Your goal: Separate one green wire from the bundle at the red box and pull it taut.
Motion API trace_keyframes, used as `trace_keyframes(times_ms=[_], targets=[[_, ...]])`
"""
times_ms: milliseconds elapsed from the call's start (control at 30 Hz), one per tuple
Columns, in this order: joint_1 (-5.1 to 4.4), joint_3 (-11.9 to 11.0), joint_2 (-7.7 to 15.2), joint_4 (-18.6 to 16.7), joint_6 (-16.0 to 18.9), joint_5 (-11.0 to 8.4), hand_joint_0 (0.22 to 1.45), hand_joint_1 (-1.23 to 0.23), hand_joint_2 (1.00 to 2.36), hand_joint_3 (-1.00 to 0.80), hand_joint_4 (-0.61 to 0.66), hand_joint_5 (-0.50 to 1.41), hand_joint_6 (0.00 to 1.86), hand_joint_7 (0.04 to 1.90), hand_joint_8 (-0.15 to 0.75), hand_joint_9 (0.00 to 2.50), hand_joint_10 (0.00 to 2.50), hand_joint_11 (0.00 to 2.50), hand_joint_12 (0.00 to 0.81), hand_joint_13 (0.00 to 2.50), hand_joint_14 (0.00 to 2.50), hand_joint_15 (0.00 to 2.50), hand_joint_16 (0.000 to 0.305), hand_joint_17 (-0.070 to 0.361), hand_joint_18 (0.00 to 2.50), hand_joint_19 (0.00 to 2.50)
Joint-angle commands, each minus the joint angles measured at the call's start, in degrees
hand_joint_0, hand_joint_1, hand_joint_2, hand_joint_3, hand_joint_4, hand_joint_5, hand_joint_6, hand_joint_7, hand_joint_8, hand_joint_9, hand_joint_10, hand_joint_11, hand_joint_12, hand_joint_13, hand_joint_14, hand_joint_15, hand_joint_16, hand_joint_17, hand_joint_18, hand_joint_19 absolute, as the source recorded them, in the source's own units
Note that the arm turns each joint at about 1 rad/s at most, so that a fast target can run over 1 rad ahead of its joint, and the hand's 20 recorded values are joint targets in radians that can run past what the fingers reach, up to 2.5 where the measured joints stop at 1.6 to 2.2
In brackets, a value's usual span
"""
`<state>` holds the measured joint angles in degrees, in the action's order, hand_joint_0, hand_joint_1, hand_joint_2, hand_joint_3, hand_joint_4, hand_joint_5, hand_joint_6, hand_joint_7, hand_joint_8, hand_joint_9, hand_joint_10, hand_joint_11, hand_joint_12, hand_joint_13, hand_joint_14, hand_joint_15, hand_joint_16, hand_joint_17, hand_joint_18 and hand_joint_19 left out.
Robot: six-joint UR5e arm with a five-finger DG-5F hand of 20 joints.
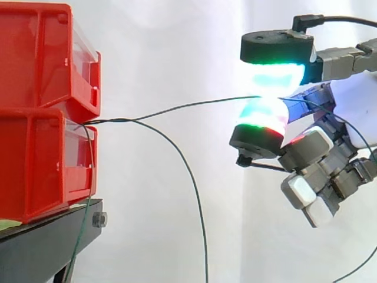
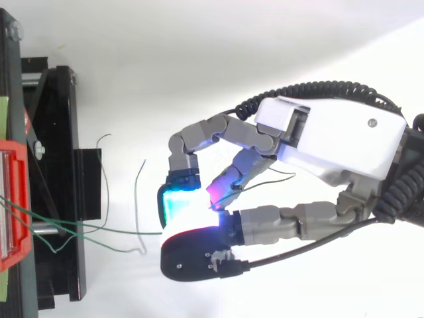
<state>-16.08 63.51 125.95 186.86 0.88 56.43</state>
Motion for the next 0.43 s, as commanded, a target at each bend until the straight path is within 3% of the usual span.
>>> trace_keyframes(times_ms=[0,400], targets=[[0.0,0.0,0.0,0.0,0.0,0.0,0.61,-0.75,1.03,-0.03,0.07,-0.14,0.88,1.38,0.31,1.14,0.02,1.28,0.372,0.96,0.02,0.65,0.052,0.118,0.79,0.53],[0.0,0.0,0.0,0.0,0.0,0.0,0.61,-0.75,1.03,-0.03,0.07,-0.14,0.88,1.37,0.309,1.13,0.02,1.26,0.388,0.96,0.02,0.65,0.053,0.12,0.81,0.53]])
